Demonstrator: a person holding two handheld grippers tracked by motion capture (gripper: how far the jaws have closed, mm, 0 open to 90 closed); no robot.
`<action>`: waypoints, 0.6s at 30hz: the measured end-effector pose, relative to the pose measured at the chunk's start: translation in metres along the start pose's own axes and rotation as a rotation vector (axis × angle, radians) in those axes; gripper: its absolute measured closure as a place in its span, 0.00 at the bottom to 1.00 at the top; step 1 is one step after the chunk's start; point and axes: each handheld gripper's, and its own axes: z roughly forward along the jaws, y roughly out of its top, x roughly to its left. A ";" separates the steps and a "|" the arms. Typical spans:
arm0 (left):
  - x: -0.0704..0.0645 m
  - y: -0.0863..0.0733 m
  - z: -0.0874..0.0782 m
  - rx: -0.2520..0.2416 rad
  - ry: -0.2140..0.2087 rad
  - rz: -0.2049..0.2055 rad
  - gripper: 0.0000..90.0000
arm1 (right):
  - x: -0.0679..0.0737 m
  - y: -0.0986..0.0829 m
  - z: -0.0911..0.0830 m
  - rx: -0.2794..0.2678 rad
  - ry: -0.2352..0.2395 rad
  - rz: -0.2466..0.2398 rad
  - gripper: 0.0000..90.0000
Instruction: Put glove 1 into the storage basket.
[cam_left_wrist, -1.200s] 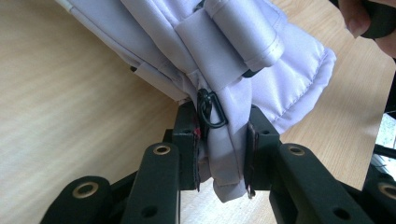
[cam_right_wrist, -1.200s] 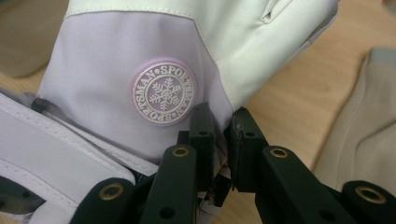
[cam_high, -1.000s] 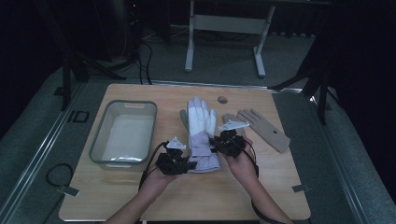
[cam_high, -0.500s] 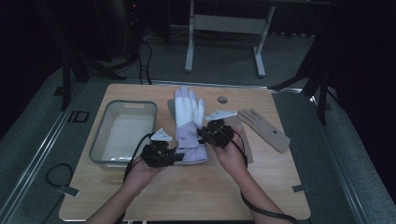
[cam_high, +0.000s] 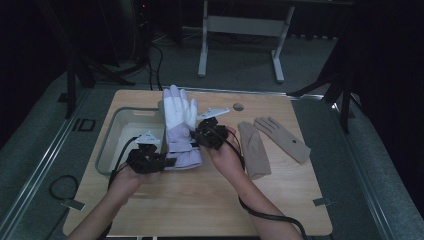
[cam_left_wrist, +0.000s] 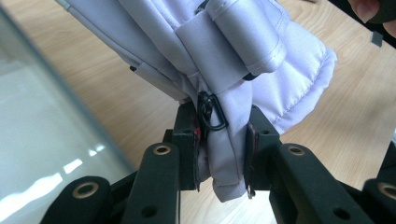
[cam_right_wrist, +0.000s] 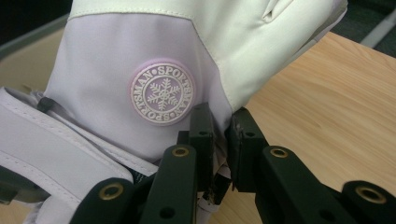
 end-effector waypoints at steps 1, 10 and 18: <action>0.002 -0.001 -0.003 -0.001 0.002 -0.003 0.79 | 0.004 0.004 0.003 -0.003 0.004 -0.003 0.90; 0.031 -0.016 -0.036 -0.010 0.034 -0.019 0.79 | 0.031 0.033 0.028 0.002 0.043 -0.039 0.90; 0.061 -0.031 -0.059 0.026 0.062 -0.038 0.79 | 0.056 0.052 0.062 0.020 0.083 -0.054 0.90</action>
